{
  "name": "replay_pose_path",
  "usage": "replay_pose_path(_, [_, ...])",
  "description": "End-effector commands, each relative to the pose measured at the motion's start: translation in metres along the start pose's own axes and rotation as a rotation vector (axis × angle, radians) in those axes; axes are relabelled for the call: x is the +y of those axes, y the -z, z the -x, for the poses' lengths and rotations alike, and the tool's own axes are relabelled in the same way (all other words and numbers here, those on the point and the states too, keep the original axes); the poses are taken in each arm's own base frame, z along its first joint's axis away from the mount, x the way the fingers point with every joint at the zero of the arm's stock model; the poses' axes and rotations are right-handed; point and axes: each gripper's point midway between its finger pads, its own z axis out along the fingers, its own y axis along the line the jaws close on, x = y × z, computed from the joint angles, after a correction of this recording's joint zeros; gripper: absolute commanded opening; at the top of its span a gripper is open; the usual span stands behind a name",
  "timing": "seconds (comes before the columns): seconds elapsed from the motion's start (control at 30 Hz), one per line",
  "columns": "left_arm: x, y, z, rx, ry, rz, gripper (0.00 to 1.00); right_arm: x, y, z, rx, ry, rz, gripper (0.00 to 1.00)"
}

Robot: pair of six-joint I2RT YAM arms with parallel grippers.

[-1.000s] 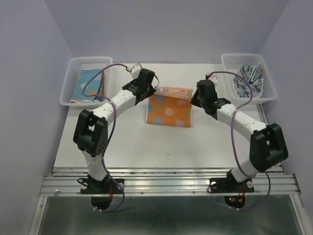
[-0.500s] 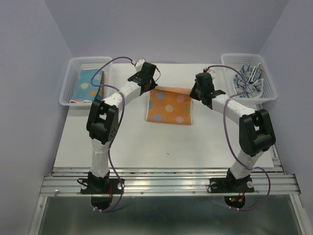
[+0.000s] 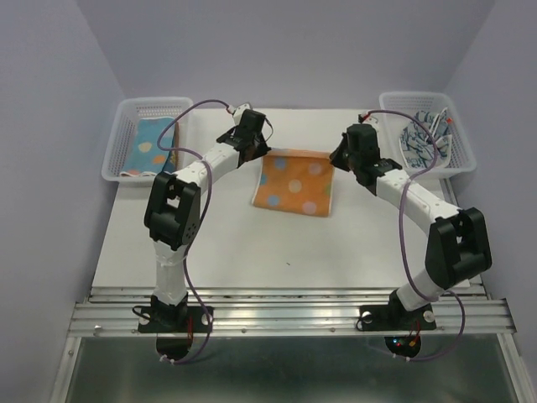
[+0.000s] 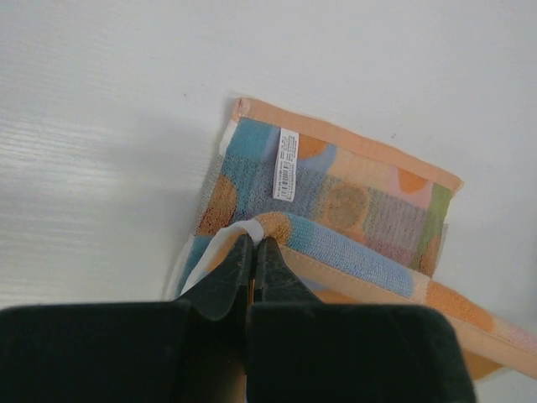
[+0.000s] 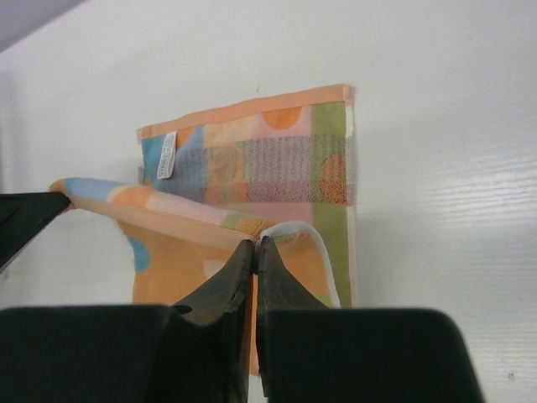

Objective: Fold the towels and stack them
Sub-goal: Fold the towel

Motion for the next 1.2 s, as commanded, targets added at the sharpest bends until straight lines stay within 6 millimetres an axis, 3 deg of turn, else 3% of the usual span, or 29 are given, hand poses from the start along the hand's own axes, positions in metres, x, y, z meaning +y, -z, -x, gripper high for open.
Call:
replay_pose_path(0.0, [-0.013, 0.025, 0.046, -0.12, 0.01, -0.047, 0.0, -0.014, -0.002, 0.011, -0.044, 0.009, -0.054, 0.01])
replay_pose_path(0.13, [-0.006, 0.01, 0.046, -0.117, 0.006, 0.007, 0.0, -0.021, -0.024, 0.005, -0.022, 0.026, -0.101, 0.01])
replay_pose_path(0.23, [-0.005, 0.0, 0.05, -0.131, 0.001, 0.035, 0.0, -0.02, -0.035, 0.012, -0.037, 0.019, -0.102, 0.01])
replay_pose_path(0.37, [-0.005, -0.012, 0.063, -0.17, -0.007, 0.079, 0.0, -0.017, -0.052, 0.012, -0.044, 0.024, -0.095, 0.01])
replay_pose_path(0.53, [-0.006, -0.033, 0.059, -0.149, -0.033, 0.083, 0.0, -0.021, -0.061, 0.01, -0.037, 0.017, -0.114, 0.01])
replay_pose_path(1.0, [-0.007, -0.063, 0.063, -0.13, -0.047, 0.047, 0.0, -0.031, -0.09, 0.009, -0.013, -0.015, -0.169, 0.01])
replay_pose_path(1.07, [-0.011, -0.067, 0.061, -0.112, -0.069, 0.022, 0.16, -0.035, -0.093, 0.013, -0.027, -0.019, -0.193, 0.1])
replay_pose_path(1.13, [-0.021, -0.066, 0.061, -0.098, -0.122, -0.025, 0.39, -0.03, -0.092, 0.023, -0.038, -0.014, -0.193, 0.21])
replay_pose_path(1.17, [-0.023, -0.062, 0.062, -0.095, -0.126, -0.036, 0.57, -0.028, -0.091, 0.024, -0.03, -0.011, -0.192, 0.26])
